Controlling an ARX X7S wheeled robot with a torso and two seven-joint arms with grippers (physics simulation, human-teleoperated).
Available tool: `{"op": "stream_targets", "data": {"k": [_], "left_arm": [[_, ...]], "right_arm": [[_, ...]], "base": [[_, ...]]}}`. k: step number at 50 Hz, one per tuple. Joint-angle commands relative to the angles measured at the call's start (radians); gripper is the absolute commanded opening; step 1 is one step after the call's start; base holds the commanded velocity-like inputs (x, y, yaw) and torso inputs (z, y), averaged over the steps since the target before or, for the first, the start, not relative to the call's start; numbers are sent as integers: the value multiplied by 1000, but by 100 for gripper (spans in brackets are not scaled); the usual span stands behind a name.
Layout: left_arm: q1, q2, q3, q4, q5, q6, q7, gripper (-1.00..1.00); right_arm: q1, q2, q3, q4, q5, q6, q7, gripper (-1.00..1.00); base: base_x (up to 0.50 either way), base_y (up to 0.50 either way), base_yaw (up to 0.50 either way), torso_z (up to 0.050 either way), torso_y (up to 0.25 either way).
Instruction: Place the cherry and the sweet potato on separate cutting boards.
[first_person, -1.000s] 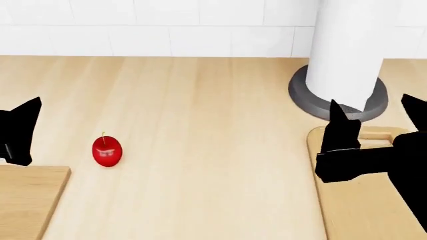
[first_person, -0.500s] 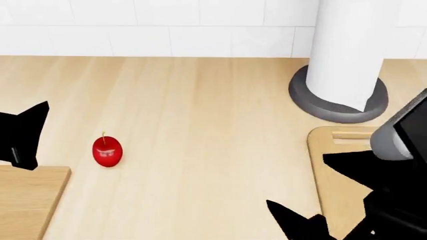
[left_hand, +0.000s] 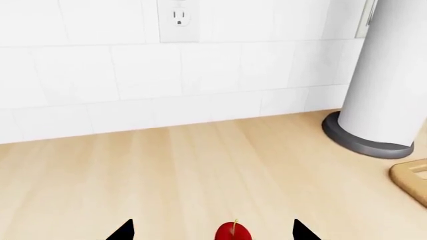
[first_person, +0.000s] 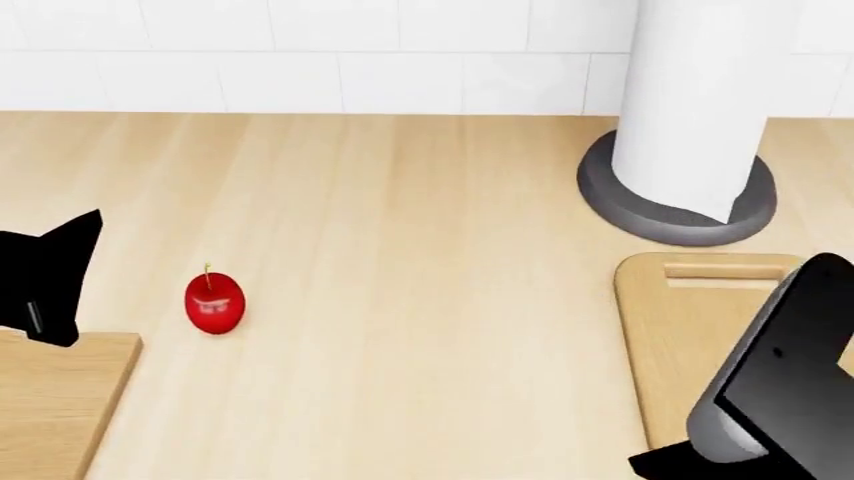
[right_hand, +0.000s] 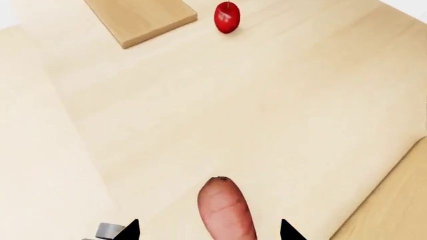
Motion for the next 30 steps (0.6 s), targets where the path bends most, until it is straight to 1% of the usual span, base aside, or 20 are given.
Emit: {"op": "stream_targets", "data": {"k": [1,3,7,12,30], "left_arm": [[5,-11,-5,3,-25,-1,-13,100],[8,-10,-1,4,-24,2,-14,100],[11,-11,4,2,-23,8,-14,100],[9,-9,18,-3,-16,16,-11,100],[15,-20,25,-6,-25,30,-17,100]], "right_arm": [[72,-31,-168,7,-228,-7,-114,100],[87,-41,-224,12,-300,-20,-149,100],[113,-69,-294,34,-371,-38,-185,100],[159,-101,-420,62,-472,-37,-239,100],[112,-142,-531,111,-535,-114,-276,100]], "base": [[0,0,0,0,0],[0,0,0,0,0],[0,0,0,0,0],[0,0,0,0,0],[0,0,0,0,0]]}}
